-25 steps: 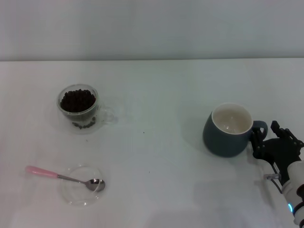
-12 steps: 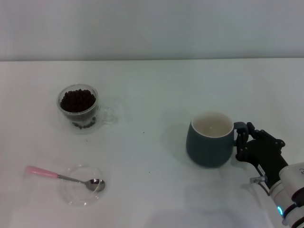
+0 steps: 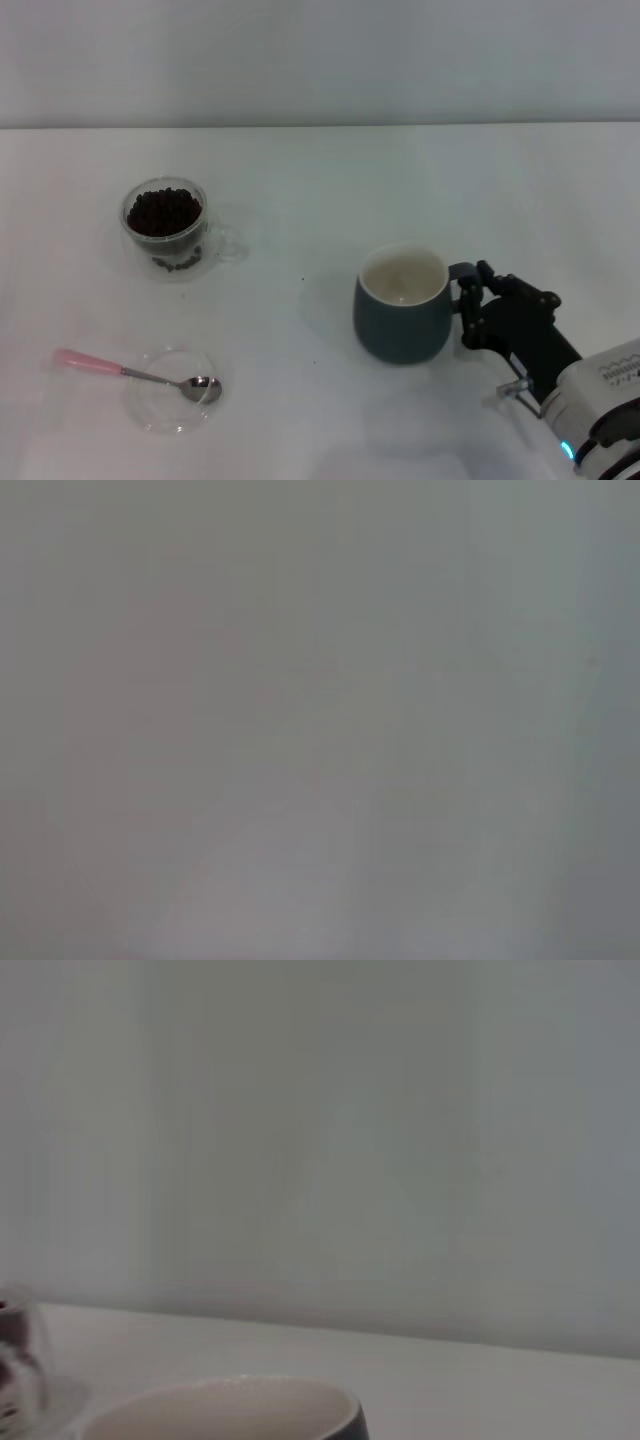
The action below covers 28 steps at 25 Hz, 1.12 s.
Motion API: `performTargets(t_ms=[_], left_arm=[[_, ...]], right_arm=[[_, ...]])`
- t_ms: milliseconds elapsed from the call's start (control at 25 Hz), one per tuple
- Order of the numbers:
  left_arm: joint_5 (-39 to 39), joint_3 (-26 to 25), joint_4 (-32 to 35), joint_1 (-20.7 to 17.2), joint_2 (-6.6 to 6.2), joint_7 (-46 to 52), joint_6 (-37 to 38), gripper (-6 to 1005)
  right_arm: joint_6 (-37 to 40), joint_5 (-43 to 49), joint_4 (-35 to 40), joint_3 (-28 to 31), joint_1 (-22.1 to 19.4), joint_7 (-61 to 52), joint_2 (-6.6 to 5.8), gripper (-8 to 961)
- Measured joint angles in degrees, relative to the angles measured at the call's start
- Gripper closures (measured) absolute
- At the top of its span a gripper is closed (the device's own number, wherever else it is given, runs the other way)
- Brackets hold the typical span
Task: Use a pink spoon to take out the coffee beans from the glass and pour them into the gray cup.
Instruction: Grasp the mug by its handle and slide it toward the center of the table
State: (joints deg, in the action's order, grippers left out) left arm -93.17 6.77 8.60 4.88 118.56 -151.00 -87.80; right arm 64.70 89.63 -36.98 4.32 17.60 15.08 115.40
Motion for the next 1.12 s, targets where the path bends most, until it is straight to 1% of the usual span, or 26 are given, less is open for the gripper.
performTargets(t_ms=[240,520,760,1120], left_arm=[[0.0,0.0,-0.3,0.2,0.04,0.0,0.0,138],[0.3,0.3,-0.5,0.3,0.16,0.0,-0.5,138],[0.4,0.4,-0.6,0.3,0.26,0.0,-1.9,137],[0.5,0.6,-0.6,0.7,0.27,0.7,-3.0,137]], right_arm=[[-0.6,1.6,-1.0,-1.8,0.0,-0.1,0.07,785],[-2.3,7.8,-1.6,-2.1,-0.3,-4.0,0.17,791],[-4.1,8.3,-1.3,-2.7,-0.4,-5.4,0.18,796],[-4.2,8.9,-0.9,-5.3,-0.4,-4.9,0.09,819]])
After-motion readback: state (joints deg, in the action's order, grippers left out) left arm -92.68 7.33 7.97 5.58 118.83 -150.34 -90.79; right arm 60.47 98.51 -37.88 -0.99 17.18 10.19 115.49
